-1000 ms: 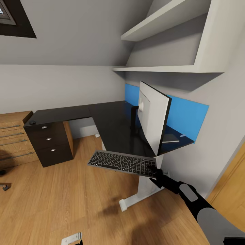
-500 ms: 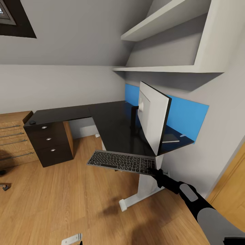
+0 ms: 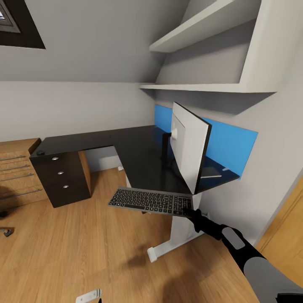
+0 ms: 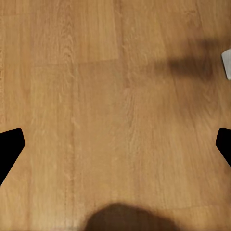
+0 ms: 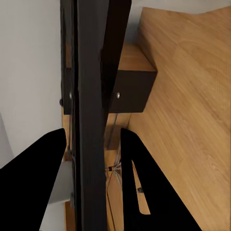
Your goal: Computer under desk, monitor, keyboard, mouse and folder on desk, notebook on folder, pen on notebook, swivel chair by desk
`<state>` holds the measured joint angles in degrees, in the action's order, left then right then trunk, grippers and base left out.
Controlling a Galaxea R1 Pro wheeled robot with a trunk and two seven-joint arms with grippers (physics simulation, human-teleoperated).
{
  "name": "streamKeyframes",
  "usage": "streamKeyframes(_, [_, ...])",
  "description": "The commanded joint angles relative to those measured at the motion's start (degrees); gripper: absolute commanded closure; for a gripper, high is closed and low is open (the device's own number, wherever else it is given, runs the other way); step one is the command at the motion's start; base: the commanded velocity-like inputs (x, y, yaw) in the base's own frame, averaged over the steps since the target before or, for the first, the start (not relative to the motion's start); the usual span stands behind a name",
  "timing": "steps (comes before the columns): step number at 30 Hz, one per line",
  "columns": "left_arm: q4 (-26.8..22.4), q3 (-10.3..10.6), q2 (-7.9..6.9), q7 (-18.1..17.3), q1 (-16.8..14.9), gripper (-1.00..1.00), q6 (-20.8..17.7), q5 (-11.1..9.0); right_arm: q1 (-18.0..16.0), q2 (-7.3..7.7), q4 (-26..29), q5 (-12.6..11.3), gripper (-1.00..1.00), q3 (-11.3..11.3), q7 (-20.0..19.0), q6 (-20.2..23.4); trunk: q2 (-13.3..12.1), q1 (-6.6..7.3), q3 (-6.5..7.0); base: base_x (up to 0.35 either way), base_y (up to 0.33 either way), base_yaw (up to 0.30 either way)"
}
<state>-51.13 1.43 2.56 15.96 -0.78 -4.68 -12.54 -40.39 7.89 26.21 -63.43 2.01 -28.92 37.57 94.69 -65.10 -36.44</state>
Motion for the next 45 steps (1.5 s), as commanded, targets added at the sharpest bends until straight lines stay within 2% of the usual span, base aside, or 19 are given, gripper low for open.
streamKeyframes(1, [-0.1,0.2,-0.02,0.4,0.0,-1.0,-0.2,-0.4,0.0,0.04,0.0,-0.3,1.0,0.2,-0.1,0.1,-0.4,0.23,0.13,0.0,0.0,0.0])
streamKeyframes(17, [-0.1,0.2,-0.01,0.3,0.0,-1.0,-0.2,-0.4,0.0,0.04,0.0,-0.4,1.0,0.1,-0.2,0.1,-0.4,0.23,0.13,-0.001,0.0,0.0])
streamKeyframes(25, [-0.1,0.2,-0.01,0.3,0.0,-1.0,-0.2,-0.4,0.0,-0.06,0.0,-0.4,1.0,0.2,-0.2,0.1,-0.4,0.23,0.13,-0.254,0.0,0.0])
streamKeyframes(33, [0.1,0.2,-0.05,0.3,0.0,-1.0,-0.3,-0.5,0.0,-0.67,0.1,-0.4,1.0,0.4,-0.5,0.1,-0.4,0.23,0.13,-0.043,0.0,0.0])
streamKeyframes(36, [0.6,0.2,-0.02,0.3,0.0,-1.0,-0.2,-0.5,0.0,-1.88,0.1,-0.4,1.0,0.8,-0.6,0.1,-0.4,0.23,0.13,-0.002,0.0,0.0])
streamKeyframes(39, [1.4,0.2,0.0,0.3,0.0,-1.0,-0.2,-0.4,0.0,-4.9,0.3,-0.4,1.0,1.9,-0.6,0.1,-0.4,0.23,0.13,0.0,0.0,0.0])
streamKeyframes(40, [1.7,0.2,0.0,0.3,0.0,-1.0,-0.2,-0.4,0.0,-5.32,0.3,-0.4,1.0,2.0,-0.6,0.1,-0.4,0.23,0.13,0.0,0.0,0.0])
streamKeyframes(41, [2.5,0.2,0.03,0.3,0.0,-1.0,-0.2,-0.4,0.0,-6.74,0.3,-0.3,1.0,2.2,-0.5,0.1,-0.4,0.23,0.13,0.0,0.0,0.0])
streamKeyframes(42, [2.7,0.2,0.04,0.3,0.0,-1.0,-0.2,-0.4,0.0,-7.27,0.3,-0.3,1.0,2.3,-0.5,0.1,-0.4,0.23,0.13,0.0,0.0,0.0])
streamKeyframes(43, [3.1,0.2,0.06,0.3,0.0,-1.0,-0.2,-0.4,0.0,-8.83,0.3,-0.3,1.0,2.4,-0.5,0.0,-0.4,0.23,0.13,0.0,0.0,0.0])
streamKeyframes(45, [3.3,0.2,0.07,0.3,0.0,-1.0,-0.2,-0.4,0.0,-10.61,0.3,-0.2,1.0,2.6,-0.5,0.0,-0.4,0.23,0.13,0.0,0.0,0.0])
